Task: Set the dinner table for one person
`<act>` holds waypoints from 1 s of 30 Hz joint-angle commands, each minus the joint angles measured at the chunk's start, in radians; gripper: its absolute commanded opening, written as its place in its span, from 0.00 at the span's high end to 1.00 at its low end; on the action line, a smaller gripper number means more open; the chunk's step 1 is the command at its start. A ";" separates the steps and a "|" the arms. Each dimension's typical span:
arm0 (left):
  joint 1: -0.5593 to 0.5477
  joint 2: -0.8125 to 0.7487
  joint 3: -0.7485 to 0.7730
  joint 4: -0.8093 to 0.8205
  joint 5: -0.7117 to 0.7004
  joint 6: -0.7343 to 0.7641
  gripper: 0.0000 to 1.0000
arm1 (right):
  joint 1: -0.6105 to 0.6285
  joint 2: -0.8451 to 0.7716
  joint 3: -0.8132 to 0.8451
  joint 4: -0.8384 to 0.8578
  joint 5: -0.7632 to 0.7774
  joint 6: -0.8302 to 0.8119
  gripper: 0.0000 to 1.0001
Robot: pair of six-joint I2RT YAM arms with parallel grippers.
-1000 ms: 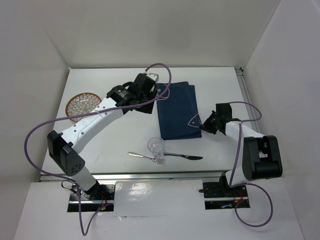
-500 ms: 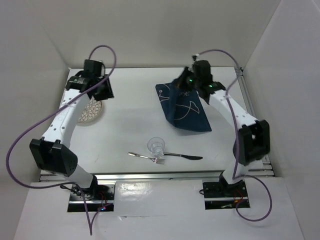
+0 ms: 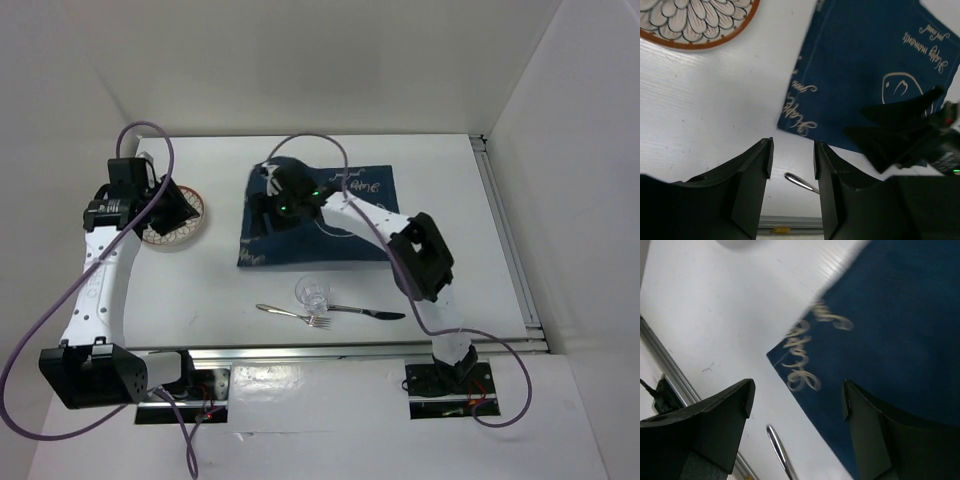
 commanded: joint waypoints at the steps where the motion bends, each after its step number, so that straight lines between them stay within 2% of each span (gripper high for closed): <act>1: -0.012 0.003 -0.048 0.055 0.085 -0.017 0.45 | -0.151 -0.277 -0.121 0.067 0.064 0.053 0.19; 6: -0.112 0.080 -0.171 0.121 0.174 -0.049 0.39 | -0.270 -0.542 -0.390 0.093 0.173 0.130 0.19; 10: -0.183 0.130 -0.262 0.156 0.236 -0.089 0.35 | -0.362 -0.681 -0.554 0.033 0.213 0.183 0.23; 13: -0.235 0.144 -0.332 0.156 0.190 -0.155 0.30 | -0.459 -0.751 -0.684 -0.031 0.222 0.231 0.29; 17: -0.235 0.135 -0.458 0.219 0.191 -0.245 0.27 | -0.560 -0.809 -0.812 -0.123 0.222 0.281 0.31; 21: -0.214 0.198 -0.518 0.305 0.211 -0.290 0.27 | -0.678 -0.933 -1.026 -0.044 0.025 0.340 0.31; 22: -0.204 0.215 -0.518 0.331 0.211 -0.299 0.27 | -0.723 -0.997 -1.120 0.006 -0.003 0.361 0.31; 25: -0.204 0.273 -0.518 0.362 0.192 -0.299 0.27 | -0.778 -1.068 -1.258 0.073 -0.074 0.426 0.32; 30: -0.204 0.353 -0.477 0.385 0.136 -0.309 0.29 | -0.789 -1.027 -1.303 0.139 -0.083 0.450 0.35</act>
